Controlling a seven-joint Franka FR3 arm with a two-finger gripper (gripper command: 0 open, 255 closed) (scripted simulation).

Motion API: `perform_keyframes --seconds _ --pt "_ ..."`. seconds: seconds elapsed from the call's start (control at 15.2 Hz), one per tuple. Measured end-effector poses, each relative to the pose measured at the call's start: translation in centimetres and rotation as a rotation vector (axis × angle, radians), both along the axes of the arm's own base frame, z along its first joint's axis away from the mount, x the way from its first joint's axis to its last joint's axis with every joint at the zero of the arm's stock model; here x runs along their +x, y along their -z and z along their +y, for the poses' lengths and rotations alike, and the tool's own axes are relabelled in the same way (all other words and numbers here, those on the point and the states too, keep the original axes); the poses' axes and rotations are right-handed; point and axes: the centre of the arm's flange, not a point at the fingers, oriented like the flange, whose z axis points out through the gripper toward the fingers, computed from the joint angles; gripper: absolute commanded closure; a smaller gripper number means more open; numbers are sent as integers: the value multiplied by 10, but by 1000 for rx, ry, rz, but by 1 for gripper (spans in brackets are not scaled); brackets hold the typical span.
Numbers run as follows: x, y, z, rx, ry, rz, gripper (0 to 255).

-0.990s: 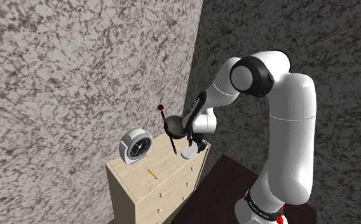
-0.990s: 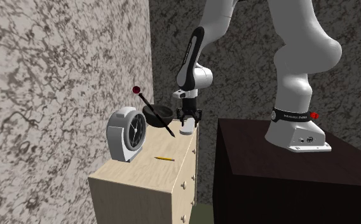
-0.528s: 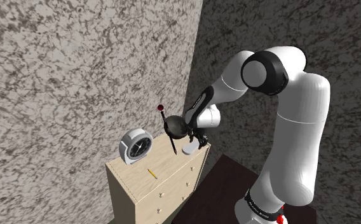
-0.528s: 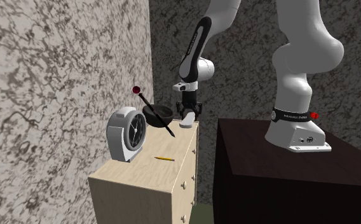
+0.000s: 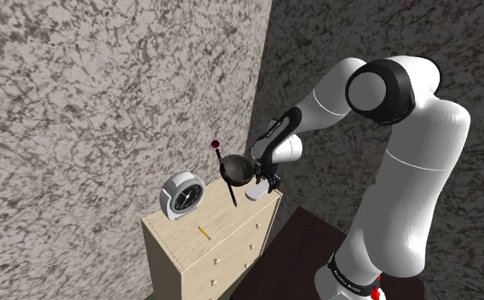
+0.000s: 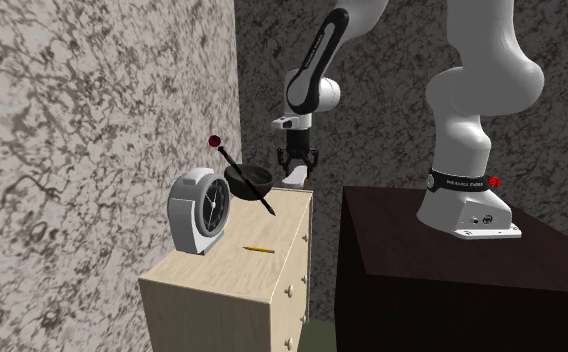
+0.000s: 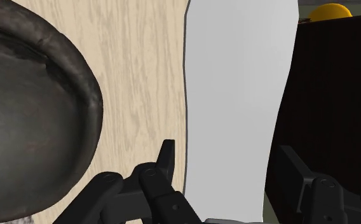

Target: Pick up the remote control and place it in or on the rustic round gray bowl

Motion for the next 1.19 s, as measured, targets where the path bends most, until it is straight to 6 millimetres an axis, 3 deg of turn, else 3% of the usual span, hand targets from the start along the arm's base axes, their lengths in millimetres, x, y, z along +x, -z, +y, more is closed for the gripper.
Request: perform_keyframes --seconds 0.92,1.19 --pt "-1 -72 0 0 0 0 255" --pt "39 -77 -11 -2 0 1 255"
